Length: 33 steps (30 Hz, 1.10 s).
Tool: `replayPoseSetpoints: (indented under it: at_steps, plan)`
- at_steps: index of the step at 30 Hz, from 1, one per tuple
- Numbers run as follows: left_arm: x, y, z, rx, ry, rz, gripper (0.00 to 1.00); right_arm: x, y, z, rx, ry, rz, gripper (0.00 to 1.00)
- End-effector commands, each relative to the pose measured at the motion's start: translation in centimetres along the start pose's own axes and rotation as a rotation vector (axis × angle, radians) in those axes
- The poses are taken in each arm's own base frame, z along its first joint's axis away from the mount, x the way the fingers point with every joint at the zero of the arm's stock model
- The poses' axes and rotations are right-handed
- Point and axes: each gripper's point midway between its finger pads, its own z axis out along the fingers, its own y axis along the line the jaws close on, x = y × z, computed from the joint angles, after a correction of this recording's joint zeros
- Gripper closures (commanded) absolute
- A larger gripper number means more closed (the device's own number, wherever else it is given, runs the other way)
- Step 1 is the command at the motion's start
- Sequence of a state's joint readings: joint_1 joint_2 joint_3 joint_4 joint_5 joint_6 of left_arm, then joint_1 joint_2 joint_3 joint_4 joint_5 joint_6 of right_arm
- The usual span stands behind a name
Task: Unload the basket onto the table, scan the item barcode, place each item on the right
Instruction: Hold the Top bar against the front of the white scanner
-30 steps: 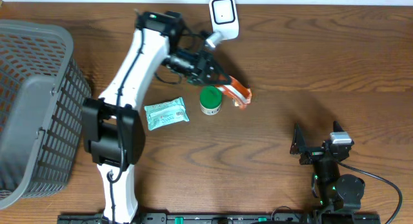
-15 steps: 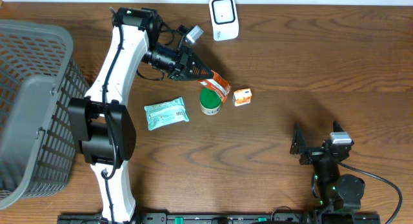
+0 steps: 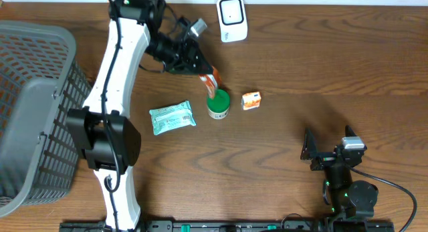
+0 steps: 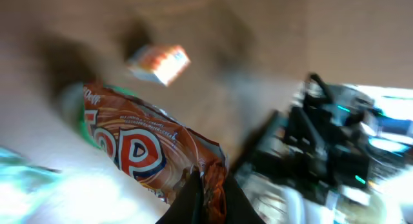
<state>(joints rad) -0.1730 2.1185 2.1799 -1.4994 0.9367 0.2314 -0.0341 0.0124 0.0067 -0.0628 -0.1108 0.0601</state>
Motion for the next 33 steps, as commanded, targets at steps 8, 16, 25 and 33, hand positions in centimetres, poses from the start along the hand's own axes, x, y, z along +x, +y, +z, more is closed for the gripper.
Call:
replayPoseSetpoints:
  at_steps: [8,16,25,33]
  plan:
    - [-4.9,-0.1,-4.1,-0.703,-0.255,0.179,0.93,0.1,0.2,0.0,-0.006,0.001,0.01,0.01]
    - [-10.0,-1.2,-1.3,-1.138,-0.351,0.458,0.93,0.1,0.2,0.0,-0.006,0.001,0.01,0.01]
    - [-14.8,2.6,3.3,-1.295,-0.337,0.598,0.93,0.1,0.2,0.0,-0.006,0.001,0.01,0.01]
    - [-18.2,5.9,7.2,-1.319,-0.341,0.697,0.93,0.1,0.2,0.0,-0.006,0.001,0.01,0.01]
